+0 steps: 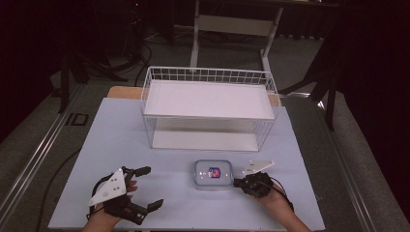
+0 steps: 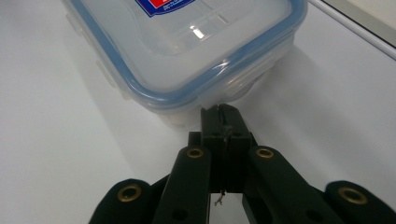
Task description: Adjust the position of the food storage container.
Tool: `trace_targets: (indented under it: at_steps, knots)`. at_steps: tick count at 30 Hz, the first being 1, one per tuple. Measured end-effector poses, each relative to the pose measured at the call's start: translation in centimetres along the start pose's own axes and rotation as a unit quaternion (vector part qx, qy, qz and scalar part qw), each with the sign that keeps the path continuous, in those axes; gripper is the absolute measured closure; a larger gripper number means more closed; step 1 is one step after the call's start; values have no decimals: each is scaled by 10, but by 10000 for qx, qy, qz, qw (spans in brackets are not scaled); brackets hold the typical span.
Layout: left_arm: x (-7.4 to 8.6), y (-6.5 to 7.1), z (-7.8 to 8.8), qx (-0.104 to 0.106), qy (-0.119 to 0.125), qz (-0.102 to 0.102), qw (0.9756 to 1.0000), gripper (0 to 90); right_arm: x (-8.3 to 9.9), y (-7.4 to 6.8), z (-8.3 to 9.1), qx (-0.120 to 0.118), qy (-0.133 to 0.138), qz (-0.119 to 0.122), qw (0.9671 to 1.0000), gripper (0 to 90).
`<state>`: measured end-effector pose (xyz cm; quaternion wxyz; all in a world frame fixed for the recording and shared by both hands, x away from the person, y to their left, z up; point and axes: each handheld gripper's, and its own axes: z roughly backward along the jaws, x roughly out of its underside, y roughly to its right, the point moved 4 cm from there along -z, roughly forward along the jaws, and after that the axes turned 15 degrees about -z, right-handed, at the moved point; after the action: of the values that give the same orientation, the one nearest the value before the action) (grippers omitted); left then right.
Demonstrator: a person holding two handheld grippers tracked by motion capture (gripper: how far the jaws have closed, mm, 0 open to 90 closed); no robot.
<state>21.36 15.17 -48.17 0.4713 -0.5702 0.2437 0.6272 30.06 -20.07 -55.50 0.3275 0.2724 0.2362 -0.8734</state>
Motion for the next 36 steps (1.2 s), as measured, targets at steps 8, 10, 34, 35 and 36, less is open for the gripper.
trace_targets:
  at_steps: [8, 10, 34, 35, 36]
  knots:
    - [1, 0, 0, 7, -10, 6, 10000, 14, -11, -8, -16, -57, -25, 125, 9999, 900]
    - [1, 0, 1, 39, 15, 18, 10000, 14, -12, -9, -17, -80, -23, 145, 9999, 900]
    - [2, -1, 1, 28, -19, 32, 10000, 14, -18, -20, -19, -128, 102, 208, 9997, 868]
    - [2, -1, 1, 27, -26, 29, 10000, 14, -16, -21, -12, -163, 177, 164, 9996, 829]
    - [2, -1, 0, 19, -42, 22, 10000, 14, -15, -22, -6, -215, 243, 142, 9994, 770]
